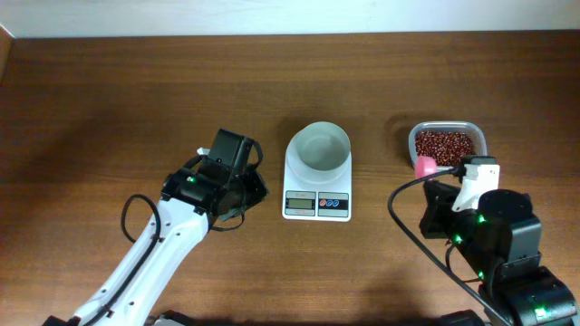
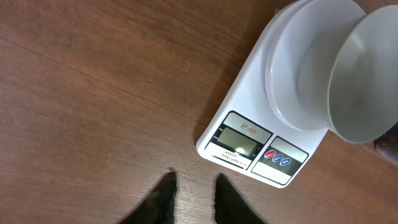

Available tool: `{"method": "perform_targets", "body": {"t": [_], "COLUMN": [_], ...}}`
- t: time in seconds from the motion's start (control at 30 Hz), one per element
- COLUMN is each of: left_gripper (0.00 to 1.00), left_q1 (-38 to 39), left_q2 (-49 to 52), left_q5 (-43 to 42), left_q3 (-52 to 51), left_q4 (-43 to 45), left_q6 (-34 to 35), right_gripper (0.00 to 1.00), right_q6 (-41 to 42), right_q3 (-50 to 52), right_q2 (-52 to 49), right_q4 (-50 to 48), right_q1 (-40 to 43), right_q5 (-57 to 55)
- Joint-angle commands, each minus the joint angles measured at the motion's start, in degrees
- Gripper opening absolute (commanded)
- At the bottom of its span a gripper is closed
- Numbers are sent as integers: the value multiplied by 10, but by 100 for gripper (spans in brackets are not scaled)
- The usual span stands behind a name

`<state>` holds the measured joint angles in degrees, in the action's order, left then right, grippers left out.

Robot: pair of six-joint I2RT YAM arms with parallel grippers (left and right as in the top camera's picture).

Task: Scoop and weigh 50g on scale
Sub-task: 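Carry the scoop with the right gripper over the bean tub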

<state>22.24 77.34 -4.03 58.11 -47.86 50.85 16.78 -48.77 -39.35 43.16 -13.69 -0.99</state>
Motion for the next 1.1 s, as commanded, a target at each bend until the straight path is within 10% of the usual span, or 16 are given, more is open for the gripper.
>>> {"method": "perform_targets", "body": {"t": [0.0,0.33,0.4,0.57,1.07], "left_gripper": [12,3,41,99,99], "left_q1": [2,14,21,21,122], "left_q2": [-5,-44,-75,-125,-124], "left_q5": [9,-24,-23,-26,21], "left_q3": [1,39,39,39,39], "left_q4": [7,13,14,25,67], "left_q6": [-59,-283,-293,-293,-301], "right_gripper": [4,4,4,4,4], "right_q6": [6,-16,-16,-47,-94], "right_q3": [-18,-82,-89,-198,-311], "right_q2": [4,4,4,-20,-235], "right_q4": [-1,58,89,223,302], "right_q1": [3,3,3,3,34], "right_q5": [-64,-68,-68,-83,-119]}}
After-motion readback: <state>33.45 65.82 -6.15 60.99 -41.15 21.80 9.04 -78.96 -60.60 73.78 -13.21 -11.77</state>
